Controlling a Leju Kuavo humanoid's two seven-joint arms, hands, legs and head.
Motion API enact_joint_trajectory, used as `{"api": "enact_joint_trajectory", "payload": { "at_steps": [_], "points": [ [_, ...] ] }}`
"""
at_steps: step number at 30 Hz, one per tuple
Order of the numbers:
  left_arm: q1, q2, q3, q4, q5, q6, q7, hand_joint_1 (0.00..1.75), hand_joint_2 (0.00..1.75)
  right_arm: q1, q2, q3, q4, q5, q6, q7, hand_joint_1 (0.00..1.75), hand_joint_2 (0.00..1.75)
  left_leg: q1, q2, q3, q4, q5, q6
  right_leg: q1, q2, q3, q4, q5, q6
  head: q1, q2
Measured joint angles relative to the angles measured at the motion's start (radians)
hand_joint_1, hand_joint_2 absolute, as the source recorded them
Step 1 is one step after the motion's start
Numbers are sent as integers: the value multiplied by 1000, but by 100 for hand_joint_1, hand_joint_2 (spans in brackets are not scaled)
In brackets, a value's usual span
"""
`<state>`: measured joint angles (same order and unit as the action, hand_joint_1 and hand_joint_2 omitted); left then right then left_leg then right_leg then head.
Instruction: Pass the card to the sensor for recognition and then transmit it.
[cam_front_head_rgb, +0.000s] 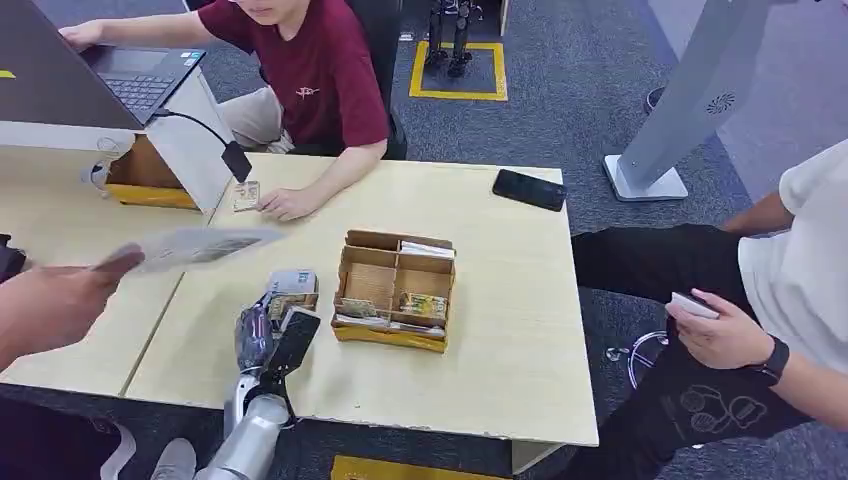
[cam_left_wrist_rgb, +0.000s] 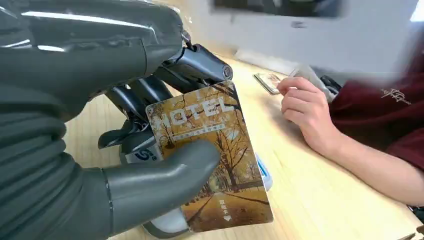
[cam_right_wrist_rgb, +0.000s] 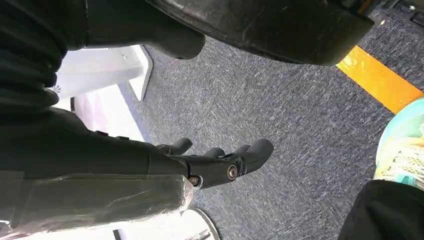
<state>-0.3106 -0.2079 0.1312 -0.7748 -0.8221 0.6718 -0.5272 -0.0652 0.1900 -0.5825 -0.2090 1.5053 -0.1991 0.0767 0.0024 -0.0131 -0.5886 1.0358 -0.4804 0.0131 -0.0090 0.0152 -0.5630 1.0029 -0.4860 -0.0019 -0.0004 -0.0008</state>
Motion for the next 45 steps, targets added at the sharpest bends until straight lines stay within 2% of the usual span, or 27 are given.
{"api": "enact_joint_trajectory", "payload": {
  "at_steps": [8, 25, 38, 45],
  "points": [
    [0, 0, 5, -15, 15, -32, 0, 175, 175, 0, 0, 0, 0, 1, 0, 1, 0, 175, 0, 0, 0, 0, 0, 0, 0, 0, 0, 0, 0, 0, 0, 0],
    [-12, 11, 17, -38, 25, -32, 13, 175, 175, 0, 0, -9, 0, 4, 2, 4, 0, 175, 0, 0, 0, 0, 0, 0, 0, 0, 0, 0, 0, 0, 0, 0],
    [-44, 29, 60, -8, 17, 7, 15, 175, 175, 0, 0, -14, 0, 6, 3, 4, 0, 175, 0, 0, 0, 0, 0, 0, 0, 0, 0, 0, 0, 0, 0, 0],
    [-46, 34, 72, 7, 17, 7, 15, 175, 175, -1, 0, -15, 0, 7, 3, 4, 0, 175, 0, 0, 0, 0, 0, 0, 0, 0, 0, 0, 0, 0, 0, 0]
  ]
}}
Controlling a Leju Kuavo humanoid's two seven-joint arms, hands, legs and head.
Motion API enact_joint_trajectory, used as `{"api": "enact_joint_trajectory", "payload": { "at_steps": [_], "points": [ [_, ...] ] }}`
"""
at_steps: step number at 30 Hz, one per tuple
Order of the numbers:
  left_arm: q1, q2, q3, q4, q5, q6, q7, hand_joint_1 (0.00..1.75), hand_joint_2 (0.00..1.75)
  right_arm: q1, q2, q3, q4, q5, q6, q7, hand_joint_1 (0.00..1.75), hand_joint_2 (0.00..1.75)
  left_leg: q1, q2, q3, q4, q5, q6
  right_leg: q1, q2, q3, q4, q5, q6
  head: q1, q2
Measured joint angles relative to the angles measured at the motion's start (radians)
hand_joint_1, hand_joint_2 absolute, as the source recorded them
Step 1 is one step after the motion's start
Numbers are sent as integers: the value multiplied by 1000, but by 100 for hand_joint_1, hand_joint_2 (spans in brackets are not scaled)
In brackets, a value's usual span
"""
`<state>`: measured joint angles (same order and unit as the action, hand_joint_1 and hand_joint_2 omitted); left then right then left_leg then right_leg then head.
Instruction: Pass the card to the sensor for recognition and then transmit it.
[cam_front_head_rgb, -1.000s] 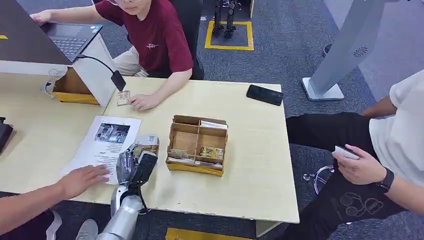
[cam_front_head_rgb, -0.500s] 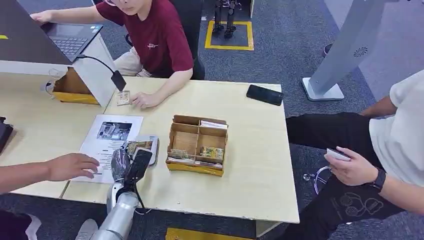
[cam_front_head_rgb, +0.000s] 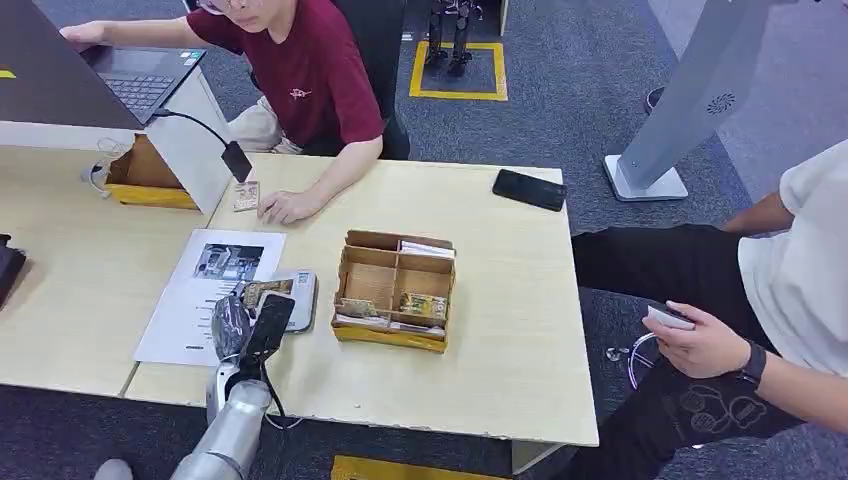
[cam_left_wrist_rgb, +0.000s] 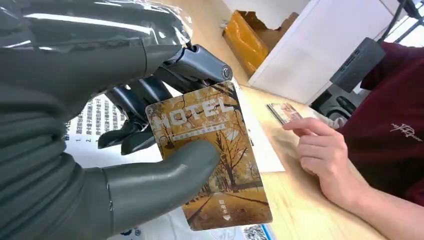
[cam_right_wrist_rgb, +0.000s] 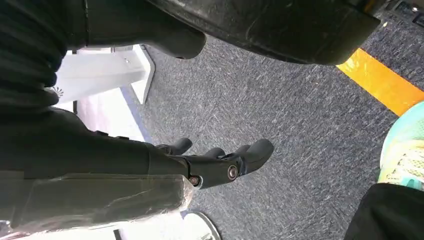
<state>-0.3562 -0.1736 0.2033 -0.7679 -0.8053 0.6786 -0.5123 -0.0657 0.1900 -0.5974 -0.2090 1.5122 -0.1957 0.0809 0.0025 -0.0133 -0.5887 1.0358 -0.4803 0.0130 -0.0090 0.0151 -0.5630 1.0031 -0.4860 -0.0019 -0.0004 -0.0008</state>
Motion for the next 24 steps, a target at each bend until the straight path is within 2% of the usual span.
{"api": "enact_joint_trajectory", "payload": {
  "at_steps": [10, 16, 24],
  "points": [
    [-8, 7, 13, 27, -5, 12, -1, 175, 175, 0, 0, -1, 0, 1, 3, 0, 0, 175, 0, 0, 0, 0, 0, 0, 0, 0, 0, 0, 0, 0, 0, 0],
    [-20, 10, 50, 46, -113, 20, 29, 175, 175, 0, 0, -3, 0, 2, 6, -3, 0, 175, 0, 0, 0, 0, 0, 0, 0, 0, 0, 0, 0, 0, 0, 0],
    [-32, 8, 101, 59, -203, 21, 41, 175, 175, -1, 0, -3, 0, 2, 8, -3, 0, 175, 0, 0, 0, 0, 0, 0, 0, 0, 0, 0, 0, 0, 0, 0]
  ]
}}
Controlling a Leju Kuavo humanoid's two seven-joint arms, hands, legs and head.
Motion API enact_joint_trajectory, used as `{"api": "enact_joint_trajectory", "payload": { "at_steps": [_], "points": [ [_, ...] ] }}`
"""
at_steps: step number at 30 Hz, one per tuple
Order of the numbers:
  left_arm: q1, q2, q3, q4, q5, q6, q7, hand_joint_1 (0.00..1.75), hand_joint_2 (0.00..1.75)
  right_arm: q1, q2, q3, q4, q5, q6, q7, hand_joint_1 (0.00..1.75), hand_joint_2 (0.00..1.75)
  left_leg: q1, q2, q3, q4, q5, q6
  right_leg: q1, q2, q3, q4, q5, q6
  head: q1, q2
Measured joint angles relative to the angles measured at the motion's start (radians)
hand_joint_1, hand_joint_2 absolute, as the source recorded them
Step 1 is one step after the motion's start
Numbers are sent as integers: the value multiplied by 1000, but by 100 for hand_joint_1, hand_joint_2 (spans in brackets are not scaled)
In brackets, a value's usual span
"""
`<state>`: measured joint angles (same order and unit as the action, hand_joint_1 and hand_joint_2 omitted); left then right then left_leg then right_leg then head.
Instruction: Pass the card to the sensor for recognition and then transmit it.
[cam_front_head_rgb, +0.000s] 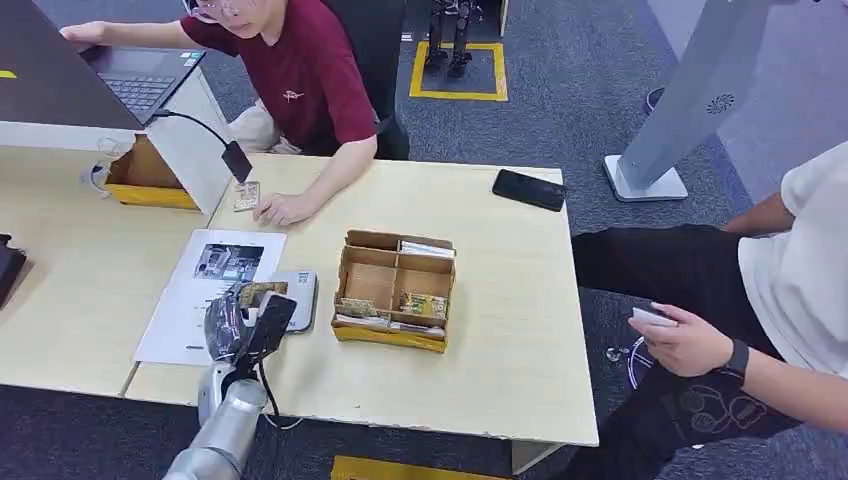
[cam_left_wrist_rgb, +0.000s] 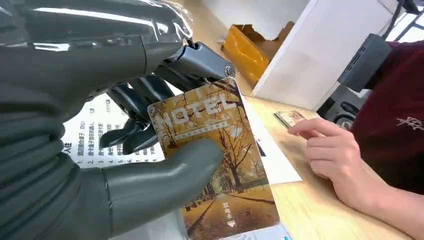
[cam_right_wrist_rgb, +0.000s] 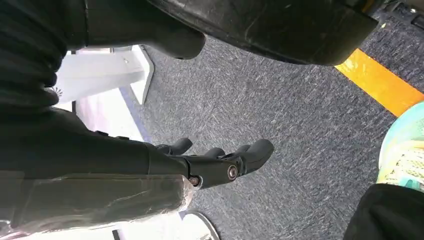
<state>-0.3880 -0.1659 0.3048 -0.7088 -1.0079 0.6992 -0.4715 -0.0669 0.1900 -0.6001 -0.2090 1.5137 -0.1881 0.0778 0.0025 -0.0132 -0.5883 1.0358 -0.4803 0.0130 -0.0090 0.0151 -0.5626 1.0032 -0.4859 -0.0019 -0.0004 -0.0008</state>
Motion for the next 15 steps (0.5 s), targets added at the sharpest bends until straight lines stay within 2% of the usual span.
{"api": "enact_joint_trajectory", "payload": {
  "at_steps": [15],
  "points": [
    [-4, -35, 56, 12, -145, 8, 13, 175, 175, -1, 0, 0, 0, 0, 3, 0, 0, 175, 0, -1, 1, 0, 0, 0, 0, -1, 1, 0, 0, 0, 0, 0]
  ]
}}
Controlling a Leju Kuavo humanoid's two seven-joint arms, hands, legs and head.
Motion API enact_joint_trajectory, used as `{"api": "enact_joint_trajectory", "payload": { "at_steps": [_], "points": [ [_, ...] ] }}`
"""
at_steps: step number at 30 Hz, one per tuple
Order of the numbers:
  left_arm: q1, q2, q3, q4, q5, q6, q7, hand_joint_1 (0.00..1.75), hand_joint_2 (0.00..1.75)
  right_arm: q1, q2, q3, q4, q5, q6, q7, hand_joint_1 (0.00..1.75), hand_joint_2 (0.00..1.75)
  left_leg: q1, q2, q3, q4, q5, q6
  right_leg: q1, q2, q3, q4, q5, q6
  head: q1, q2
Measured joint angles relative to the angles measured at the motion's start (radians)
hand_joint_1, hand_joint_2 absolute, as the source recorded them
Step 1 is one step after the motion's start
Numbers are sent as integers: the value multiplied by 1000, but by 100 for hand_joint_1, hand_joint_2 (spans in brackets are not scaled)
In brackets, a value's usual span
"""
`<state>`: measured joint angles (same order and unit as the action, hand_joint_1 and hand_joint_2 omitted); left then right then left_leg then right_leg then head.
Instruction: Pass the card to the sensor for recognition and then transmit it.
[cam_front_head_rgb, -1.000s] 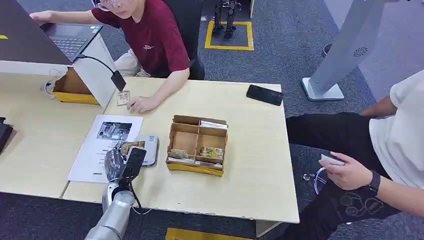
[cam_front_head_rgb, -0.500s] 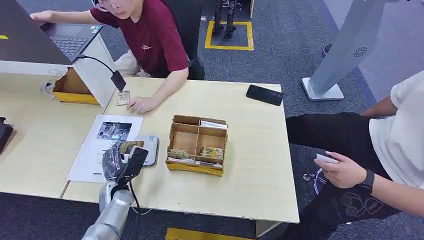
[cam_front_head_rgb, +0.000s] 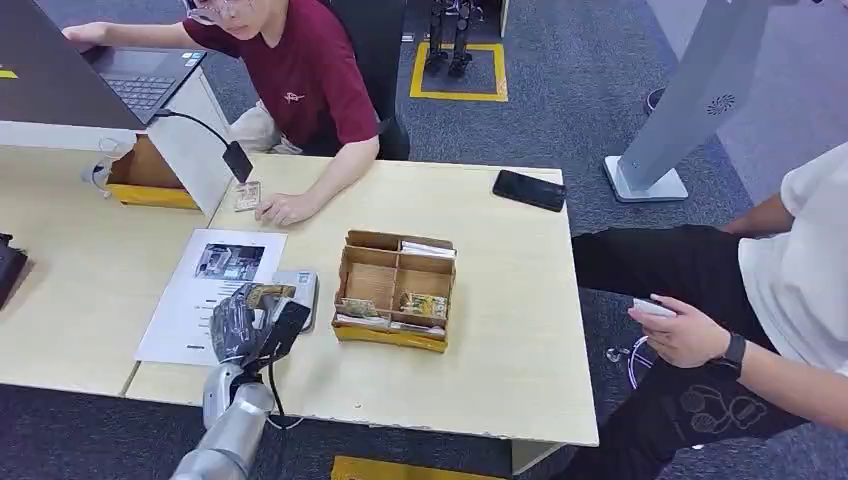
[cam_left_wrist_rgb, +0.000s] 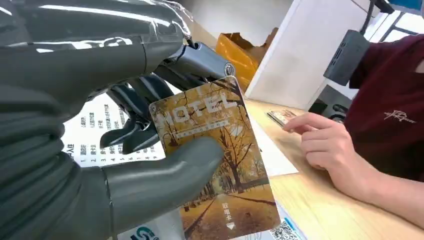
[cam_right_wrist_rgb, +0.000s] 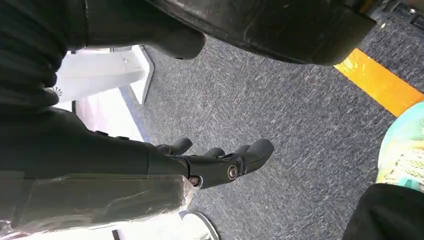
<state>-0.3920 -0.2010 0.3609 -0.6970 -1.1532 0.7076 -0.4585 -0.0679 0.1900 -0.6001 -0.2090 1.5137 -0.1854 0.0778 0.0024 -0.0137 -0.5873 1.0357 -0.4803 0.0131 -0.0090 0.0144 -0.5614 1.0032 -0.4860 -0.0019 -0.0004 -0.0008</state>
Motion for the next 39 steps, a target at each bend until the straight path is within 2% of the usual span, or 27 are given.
{"api": "enact_joint_trajectory", "payload": {
  "at_steps": [19, 27, 36, 39],
  "points": [
    [-3, -17, 20, 10, -32, 0, 10, 175, 175, -1, 2, 0, 0, 0, -2, 9, 0, 175, 0, 0, 1, 0, 0, 0, 0, 0, 2, 0, 0, 0, 0, 0],
    [-6, -17, 27, 20, -76, 0, 51, 175, 175, -1, 2, 2, 0, 0, -5, 10, 0, 175, 0, 0, 2, 0, 0, 0, 0, 0, 2, 0, 0, 0, 0, 0],
    [-6, -17, 35, 39, -74, 0, 51, 175, 175, -1, 2, 4, 0, 0, -5, 16, 0, 175, 0, 0, 2, 0, 0, 0, 0, 0, 2, 0, 0, 0, 0, 0],
    [-9, -17, 37, 50, -46, 0, 34, 175, 175, -1, 2, 4, 0, 0, -5, 18, 0, 175, 0, 0, 2, 0, 0, 0, 0, 0, 2, 0, 0, 0, 0, 0]
  ]
}}
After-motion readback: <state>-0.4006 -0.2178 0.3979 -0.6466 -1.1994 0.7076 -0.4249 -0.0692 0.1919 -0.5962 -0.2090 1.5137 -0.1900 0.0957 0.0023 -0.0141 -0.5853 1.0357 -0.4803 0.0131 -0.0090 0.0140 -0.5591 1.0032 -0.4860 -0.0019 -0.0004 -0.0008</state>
